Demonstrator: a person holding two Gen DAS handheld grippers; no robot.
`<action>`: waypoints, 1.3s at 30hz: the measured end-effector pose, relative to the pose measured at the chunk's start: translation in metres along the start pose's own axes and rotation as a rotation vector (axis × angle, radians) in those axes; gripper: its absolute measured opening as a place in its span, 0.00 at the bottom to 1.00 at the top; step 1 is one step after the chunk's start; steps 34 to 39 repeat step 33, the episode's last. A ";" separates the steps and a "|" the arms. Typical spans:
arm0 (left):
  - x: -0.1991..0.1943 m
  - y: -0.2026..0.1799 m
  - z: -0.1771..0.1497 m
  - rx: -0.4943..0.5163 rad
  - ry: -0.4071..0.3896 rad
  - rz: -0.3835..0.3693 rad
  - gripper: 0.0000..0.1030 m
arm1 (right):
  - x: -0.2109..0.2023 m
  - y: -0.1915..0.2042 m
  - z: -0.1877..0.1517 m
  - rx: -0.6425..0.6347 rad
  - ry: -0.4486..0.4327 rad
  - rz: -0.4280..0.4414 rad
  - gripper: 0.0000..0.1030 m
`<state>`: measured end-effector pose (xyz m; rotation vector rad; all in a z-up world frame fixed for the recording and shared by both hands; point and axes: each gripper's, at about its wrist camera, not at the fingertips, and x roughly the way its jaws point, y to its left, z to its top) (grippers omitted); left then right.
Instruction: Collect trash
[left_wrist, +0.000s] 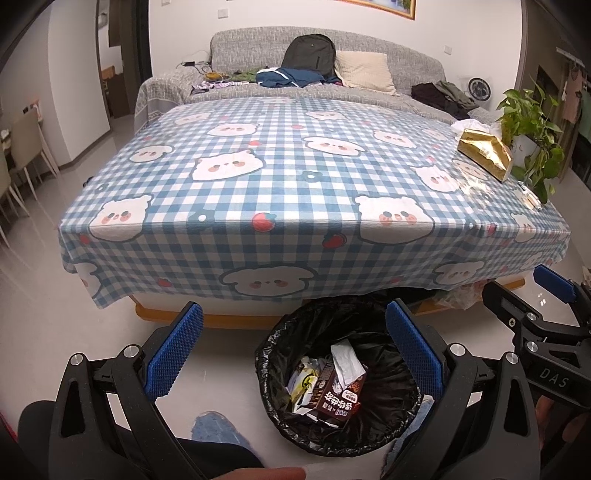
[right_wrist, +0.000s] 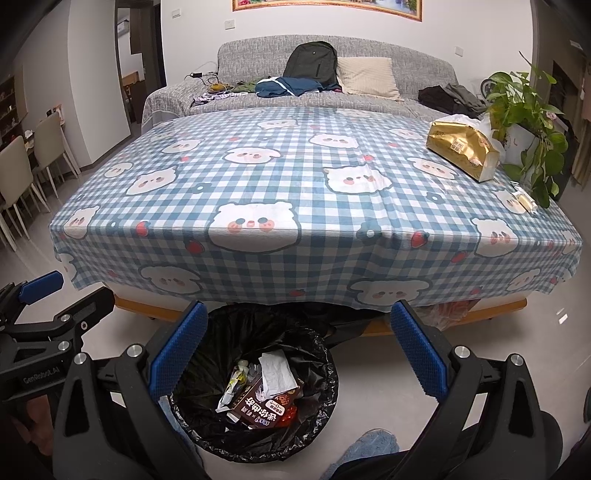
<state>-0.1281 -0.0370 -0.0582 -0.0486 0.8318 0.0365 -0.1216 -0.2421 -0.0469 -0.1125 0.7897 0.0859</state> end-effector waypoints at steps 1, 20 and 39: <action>0.000 0.000 0.000 0.002 -0.001 0.006 0.94 | 0.000 -0.001 0.000 0.001 -0.001 0.000 0.93; 0.004 -0.005 0.002 0.024 -0.007 0.018 0.94 | 0.000 0.000 0.001 0.004 -0.005 0.003 0.93; 0.003 -0.004 0.004 0.010 -0.006 0.005 0.94 | 0.001 -0.002 0.001 0.010 -0.006 0.004 0.93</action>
